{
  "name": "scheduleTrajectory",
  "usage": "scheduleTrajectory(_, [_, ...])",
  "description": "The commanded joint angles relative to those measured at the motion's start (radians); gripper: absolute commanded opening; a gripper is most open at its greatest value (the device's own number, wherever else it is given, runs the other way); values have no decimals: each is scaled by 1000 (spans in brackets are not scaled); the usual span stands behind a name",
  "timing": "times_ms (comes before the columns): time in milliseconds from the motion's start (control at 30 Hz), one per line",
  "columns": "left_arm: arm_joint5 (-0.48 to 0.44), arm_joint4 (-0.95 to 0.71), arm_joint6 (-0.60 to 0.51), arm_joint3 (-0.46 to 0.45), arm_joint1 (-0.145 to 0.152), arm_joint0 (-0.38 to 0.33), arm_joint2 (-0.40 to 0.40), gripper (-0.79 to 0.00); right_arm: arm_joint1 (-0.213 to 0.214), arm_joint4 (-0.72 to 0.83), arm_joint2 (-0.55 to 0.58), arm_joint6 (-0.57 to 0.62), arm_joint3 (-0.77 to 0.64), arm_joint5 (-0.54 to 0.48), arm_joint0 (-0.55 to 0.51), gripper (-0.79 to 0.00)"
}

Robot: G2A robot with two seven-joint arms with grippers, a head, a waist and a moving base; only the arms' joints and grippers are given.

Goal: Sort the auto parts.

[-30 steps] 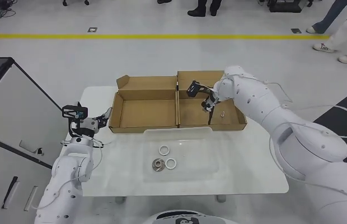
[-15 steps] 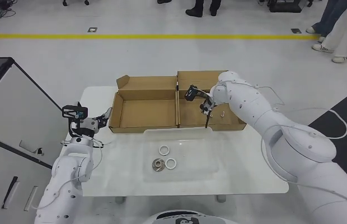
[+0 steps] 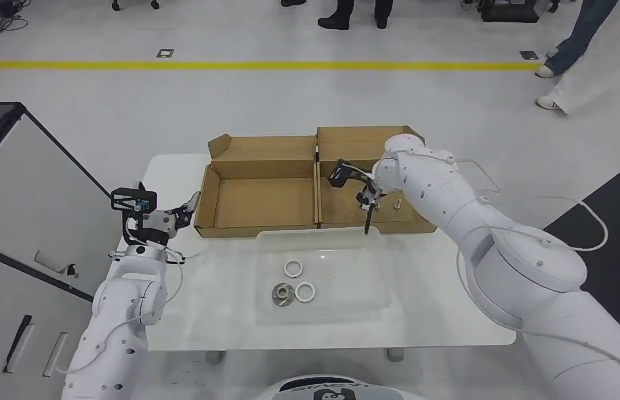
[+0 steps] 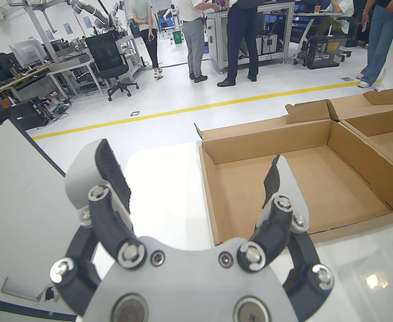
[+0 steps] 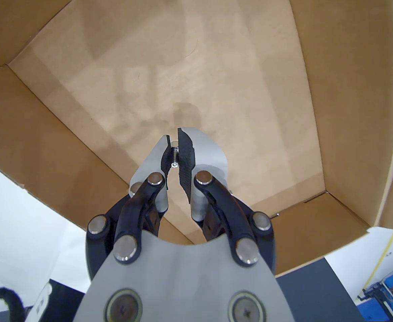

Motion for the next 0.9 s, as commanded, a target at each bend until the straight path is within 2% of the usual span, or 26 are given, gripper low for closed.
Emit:
scheduleTrajectory(0, [0,0,0,0,0,0,0,0,-4,-3,2,-1,7,-1,-5,-785])
scheduleTrajectory(133, [0,0,0,0,0,0,0,0,-10,-7,7,-8,23,-2,-11,-785])
scheduleTrajectory(200, [0,0,0,0,0,0,0,0,-13,-9,10,-10,29,-4,-13,-582])
scheduleTrajectory(233, [0,0,0,0,0,0,0,0,-14,-9,13,-12,32,-4,-14,-557])
scheduleTrajectory(300, [0,0,0,0,0,0,0,0,-16,-9,17,-16,38,-4,-15,-409])
scheduleTrajectory(367, [0,0,0,0,0,0,0,0,-18,-8,21,-19,43,-7,-16,-197])
scheduleTrajectory(400, [0,0,0,0,0,0,0,0,-18,-5,25,-24,47,-9,-17,-129])
scheduleTrajectory(500, [0,0,0,0,0,0,0,0,-18,-7,33,-37,54,-16,-16,0])
scheduleTrajectory(700, [0,0,0,0,0,0,0,0,-6,9,69,-112,60,-35,0,0])
scheduleTrajectory(867, [0,0,0,0,0,0,0,0,20,36,111,-189,51,-74,6,0])
